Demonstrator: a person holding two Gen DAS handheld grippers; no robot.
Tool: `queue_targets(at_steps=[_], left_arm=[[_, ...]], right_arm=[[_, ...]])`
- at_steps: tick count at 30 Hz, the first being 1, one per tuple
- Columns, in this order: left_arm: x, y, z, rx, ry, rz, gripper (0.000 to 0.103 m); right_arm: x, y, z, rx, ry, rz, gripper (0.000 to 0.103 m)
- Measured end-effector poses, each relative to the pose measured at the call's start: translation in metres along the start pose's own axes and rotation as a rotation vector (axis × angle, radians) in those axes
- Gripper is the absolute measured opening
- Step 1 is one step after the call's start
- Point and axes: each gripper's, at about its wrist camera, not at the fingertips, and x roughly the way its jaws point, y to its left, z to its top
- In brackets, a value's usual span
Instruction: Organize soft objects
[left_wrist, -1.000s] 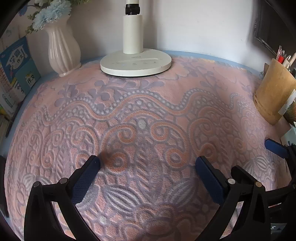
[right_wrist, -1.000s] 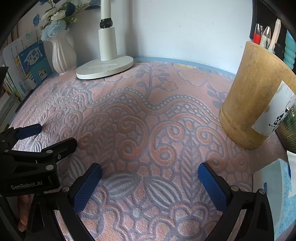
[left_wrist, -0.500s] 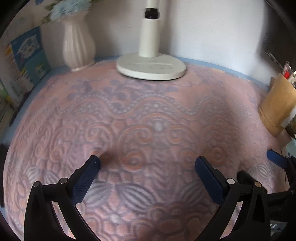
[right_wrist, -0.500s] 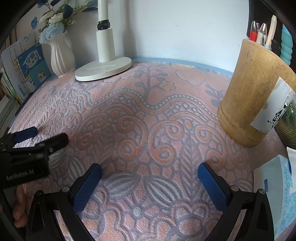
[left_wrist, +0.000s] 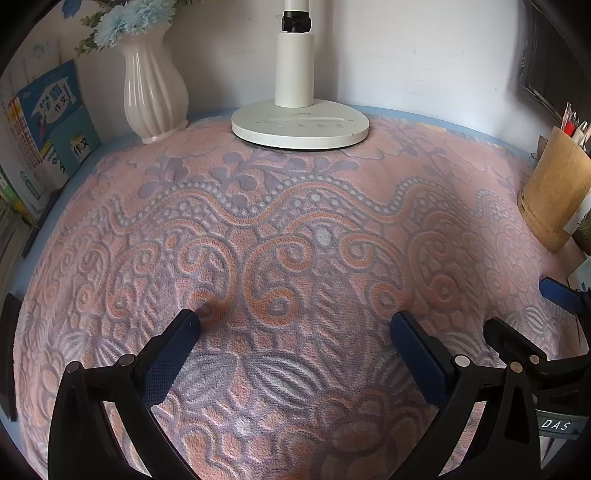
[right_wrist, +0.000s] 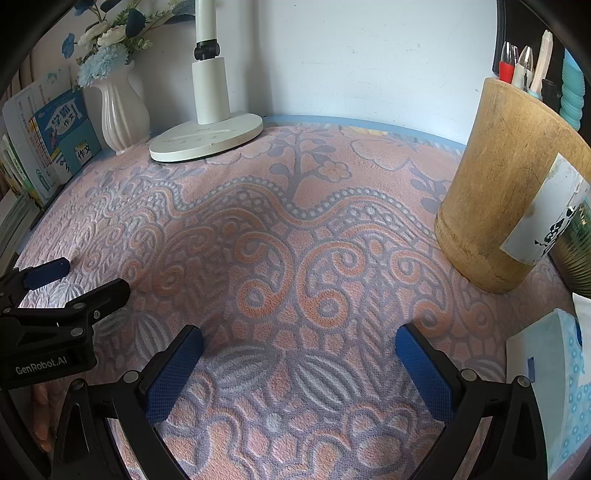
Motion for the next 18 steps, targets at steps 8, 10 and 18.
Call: queue_targets(at_steps=[8, 10, 18], left_arm=[[0.0013, 0.0005, 0.0003, 0.002, 0.000, -0.001, 0.103], [0.0019, 0.0010, 0.0007, 0.002, 0.001, -0.005, 0.103], [0.0039, 0.0026, 0.0017, 0.013, -0.006, -0.005, 0.103]], right_arm=[[-0.0001, 0.0000, -0.0001, 0.000, 0.000, -0.001, 0.103], [-0.0001, 0.0000, -0.0001, 0.000, 0.000, -0.001, 0.103], [0.0000, 0.0001, 0.0000, 0.001, 0.000, -0.001, 0.103]])
